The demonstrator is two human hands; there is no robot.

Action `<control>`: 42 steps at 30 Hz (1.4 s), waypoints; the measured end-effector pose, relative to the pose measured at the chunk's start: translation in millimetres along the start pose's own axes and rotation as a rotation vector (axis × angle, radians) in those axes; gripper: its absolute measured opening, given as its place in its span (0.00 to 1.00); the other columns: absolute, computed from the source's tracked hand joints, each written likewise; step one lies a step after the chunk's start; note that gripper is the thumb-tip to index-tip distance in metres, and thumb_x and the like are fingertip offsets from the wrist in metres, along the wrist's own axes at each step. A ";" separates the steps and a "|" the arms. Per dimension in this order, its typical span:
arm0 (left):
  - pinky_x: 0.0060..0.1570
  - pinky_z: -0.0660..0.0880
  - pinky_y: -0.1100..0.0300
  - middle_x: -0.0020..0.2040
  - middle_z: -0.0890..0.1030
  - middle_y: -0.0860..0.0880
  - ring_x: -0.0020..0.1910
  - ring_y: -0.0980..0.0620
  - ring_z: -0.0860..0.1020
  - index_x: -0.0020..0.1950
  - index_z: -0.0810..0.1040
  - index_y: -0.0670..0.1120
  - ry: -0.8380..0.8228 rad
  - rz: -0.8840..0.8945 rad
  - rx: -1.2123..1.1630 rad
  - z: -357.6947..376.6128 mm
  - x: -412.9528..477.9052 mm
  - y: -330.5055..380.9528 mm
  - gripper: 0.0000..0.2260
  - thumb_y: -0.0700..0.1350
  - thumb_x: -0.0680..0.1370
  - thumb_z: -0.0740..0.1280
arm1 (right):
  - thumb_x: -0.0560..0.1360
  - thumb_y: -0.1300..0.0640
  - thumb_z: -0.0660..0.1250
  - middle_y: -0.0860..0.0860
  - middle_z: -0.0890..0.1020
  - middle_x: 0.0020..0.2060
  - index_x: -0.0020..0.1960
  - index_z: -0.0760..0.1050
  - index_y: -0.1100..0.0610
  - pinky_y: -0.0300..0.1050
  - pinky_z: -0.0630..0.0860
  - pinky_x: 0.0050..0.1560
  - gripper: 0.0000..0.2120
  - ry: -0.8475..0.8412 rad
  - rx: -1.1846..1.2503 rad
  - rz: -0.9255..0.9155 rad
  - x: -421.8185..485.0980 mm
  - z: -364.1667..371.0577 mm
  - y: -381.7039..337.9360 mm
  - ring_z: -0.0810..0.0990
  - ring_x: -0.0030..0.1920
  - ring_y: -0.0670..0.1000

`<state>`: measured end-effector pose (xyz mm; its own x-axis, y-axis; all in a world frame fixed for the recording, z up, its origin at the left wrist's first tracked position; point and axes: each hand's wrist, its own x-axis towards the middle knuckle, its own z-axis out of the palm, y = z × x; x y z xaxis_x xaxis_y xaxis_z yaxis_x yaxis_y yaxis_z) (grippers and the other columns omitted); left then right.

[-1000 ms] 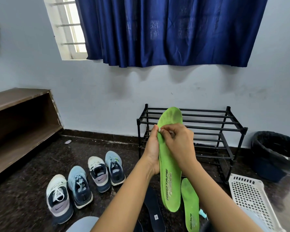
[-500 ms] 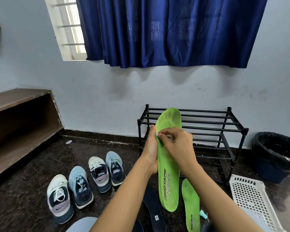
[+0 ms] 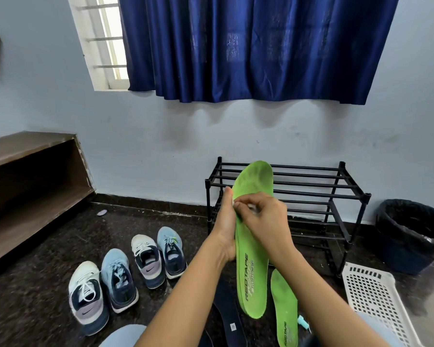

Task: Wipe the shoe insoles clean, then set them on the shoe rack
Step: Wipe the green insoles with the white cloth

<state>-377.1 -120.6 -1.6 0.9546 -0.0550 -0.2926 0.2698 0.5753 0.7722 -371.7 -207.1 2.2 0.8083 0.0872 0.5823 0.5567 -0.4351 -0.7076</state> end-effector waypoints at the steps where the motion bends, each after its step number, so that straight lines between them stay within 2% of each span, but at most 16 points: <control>1: 0.35 0.77 0.60 0.32 0.81 0.43 0.31 0.47 0.81 0.33 0.82 0.44 -0.006 -0.007 0.005 0.6 -0.8 -0.7 0.34 0.68 0.78 0.51 | 0.70 0.60 0.73 0.50 0.83 0.38 0.42 0.84 0.55 0.22 0.66 0.41 0.02 0.013 0.002 0.000 1.2 -0.3 0.0 0.77 0.37 0.41; 5: 0.34 0.78 0.62 0.35 0.83 0.44 0.33 0.49 0.83 0.46 0.82 0.45 -0.072 -0.034 0.051 9.0 -4.7 -11.1 0.30 0.66 0.80 0.49 | 0.70 0.61 0.73 0.52 0.82 0.39 0.43 0.84 0.56 0.21 0.65 0.43 0.02 0.180 -0.014 0.013 15.0 -4.9 1.5 0.76 0.37 0.43; 8: 0.38 0.77 0.61 0.38 0.84 0.44 0.36 0.50 0.83 0.50 0.82 0.46 -0.092 -0.049 0.090 16.2 -7.4 -18.7 0.30 0.66 0.80 0.50 | 0.71 0.60 0.72 0.53 0.83 0.40 0.43 0.84 0.56 0.21 0.64 0.42 0.02 0.274 0.007 0.078 24.7 -12.2 5.7 0.77 0.38 0.46; 12: 0.33 0.78 0.61 0.36 0.83 0.43 0.34 0.48 0.83 0.43 0.83 0.46 -0.067 -0.035 0.085 12.9 -4.1 -16.2 0.30 0.66 0.79 0.51 | 0.71 0.62 0.72 0.51 0.82 0.39 0.43 0.84 0.56 0.21 0.65 0.41 0.03 0.177 0.014 0.081 16.6 -7.7 5.0 0.76 0.38 0.45; 15: 0.29 0.77 0.63 0.31 0.82 0.44 0.30 0.49 0.82 0.32 0.84 0.46 -0.043 -0.005 0.052 6.6 -0.5 -10.9 0.34 0.66 0.80 0.51 | 0.71 0.61 0.72 0.45 0.80 0.37 0.43 0.84 0.55 0.22 0.67 0.42 0.03 0.088 0.042 0.063 8.1 -2.8 1.7 0.76 0.38 0.37; 16: 0.28 0.77 0.63 0.31 0.82 0.44 0.29 0.49 0.82 0.30 0.84 0.46 -0.038 -0.008 0.058 5.9 -0.6 -9.5 0.34 0.65 0.80 0.50 | 0.72 0.60 0.72 0.44 0.80 0.37 0.43 0.84 0.55 0.22 0.68 0.42 0.03 0.080 0.054 0.067 7.1 -3.1 1.8 0.77 0.39 0.36; 20: 0.32 0.77 0.62 0.34 0.83 0.44 0.31 0.49 0.82 0.43 0.82 0.46 -0.038 -0.012 0.126 5.3 -4.1 -9.3 0.30 0.65 0.81 0.50 | 0.71 0.59 0.72 0.47 0.82 0.38 0.43 0.84 0.54 0.24 0.69 0.43 0.02 0.096 0.057 0.095 11.4 -4.5 3.8 0.79 0.39 0.43; 22: 0.35 0.76 0.59 0.36 0.83 0.44 0.34 0.48 0.82 0.47 0.83 0.46 -0.048 -0.004 0.156 6.3 -6.0 -10.9 0.29 0.66 0.80 0.50 | 0.71 0.59 0.72 0.49 0.83 0.39 0.43 0.83 0.53 0.29 0.71 0.44 0.02 0.149 0.044 0.105 16.3 -6.0 6.7 0.80 0.41 0.46; 26: 0.36 0.75 0.57 0.37 0.82 0.43 0.34 0.47 0.79 0.46 0.84 0.46 -0.071 -0.015 0.218 12.2 -8.9 -14.8 0.30 0.67 0.79 0.52 | 0.71 0.58 0.72 0.50 0.84 0.39 0.42 0.84 0.52 0.38 0.72 0.47 0.02 0.241 0.024 0.129 25.0 -15.4 13.2 0.80 0.42 0.48; 28: 0.36 0.74 0.57 0.37 0.82 0.43 0.33 0.47 0.79 0.48 0.84 0.46 -0.079 -0.012 0.232 13.4 -8.8 -14.2 0.30 0.67 0.79 0.52 | 0.71 0.58 0.72 0.49 0.84 0.39 0.42 0.84 0.52 0.33 0.72 0.46 0.03 0.241 0.040 0.126 24.0 -17.4 13.0 0.80 0.42 0.47; 31: 0.36 0.75 0.57 0.38 0.83 0.43 0.34 0.47 0.80 0.49 0.83 0.46 -0.064 0.003 0.237 11.6 -8.2 -10.2 0.31 0.67 0.79 0.50 | 0.71 0.60 0.72 0.47 0.83 0.37 0.42 0.84 0.54 0.23 0.67 0.41 0.03 0.153 0.051 0.123 18.1 -14.9 10.0 0.79 0.39 0.43; 34: 0.35 0.76 0.58 0.38 0.84 0.44 0.33 0.48 0.81 0.49 0.82 0.46 -0.048 0.018 0.251 7.5 -6.7 -5.9 0.30 0.66 0.80 0.49 | 0.71 0.60 0.72 0.45 0.82 0.36 0.42 0.84 0.55 0.22 0.67 0.40 0.02 0.112 0.044 0.116 13.0 -10.8 8.4 0.77 0.38 0.37; 36: 0.35 0.77 0.59 0.38 0.84 0.44 0.34 0.48 0.82 0.50 0.82 0.46 -0.053 0.024 0.271 7.4 -8.2 -5.2 0.30 0.66 0.80 0.49 | 0.71 0.60 0.72 0.46 0.83 0.37 0.42 0.84 0.54 0.22 0.67 0.41 0.02 0.132 0.045 0.119 14.5 -10.1 9.3 0.78 0.39 0.40; 38: 0.35 0.76 0.58 0.37 0.83 0.43 0.33 0.47 0.80 0.50 0.82 0.45 -0.067 0.017 0.306 8.9 -10.4 -7.7 0.31 0.67 0.79 0.50 | 0.71 0.59 0.72 0.49 0.84 0.39 0.42 0.84 0.54 0.26 0.69 0.44 0.03 0.185 0.035 0.127 19.1 -11.2 12.4 0.80 0.41 0.45; 41: 0.36 0.75 0.55 0.34 0.80 0.42 0.31 0.45 0.78 0.48 0.82 0.43 -0.087 0.005 0.357 11.9 -13.0 -14.2 0.32 0.67 0.79 0.50 | 0.72 0.59 0.71 0.50 0.84 0.39 0.43 0.83 0.54 0.38 0.72 0.49 0.03 0.269 0.029 0.177 26.1 -16.1 16.6 0.80 0.43 0.50; 42: 0.36 0.75 0.55 0.33 0.80 0.42 0.31 0.45 0.77 0.47 0.82 0.43 -0.089 0.003 0.361 12.4 -13.2 -15.2 0.32 0.67 0.79 0.50 | 0.72 0.58 0.70 0.49 0.84 0.39 0.43 0.83 0.54 0.37 0.72 0.49 0.03 0.273 0.037 0.186 26.1 -17.2 17.0 0.80 0.43 0.50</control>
<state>-392.3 -138.8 -2.5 0.9584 -0.1339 -0.2519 0.2788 0.2515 0.9268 -344.5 -227.7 12.2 0.8181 -0.2363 0.5242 0.4153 -0.3878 -0.8229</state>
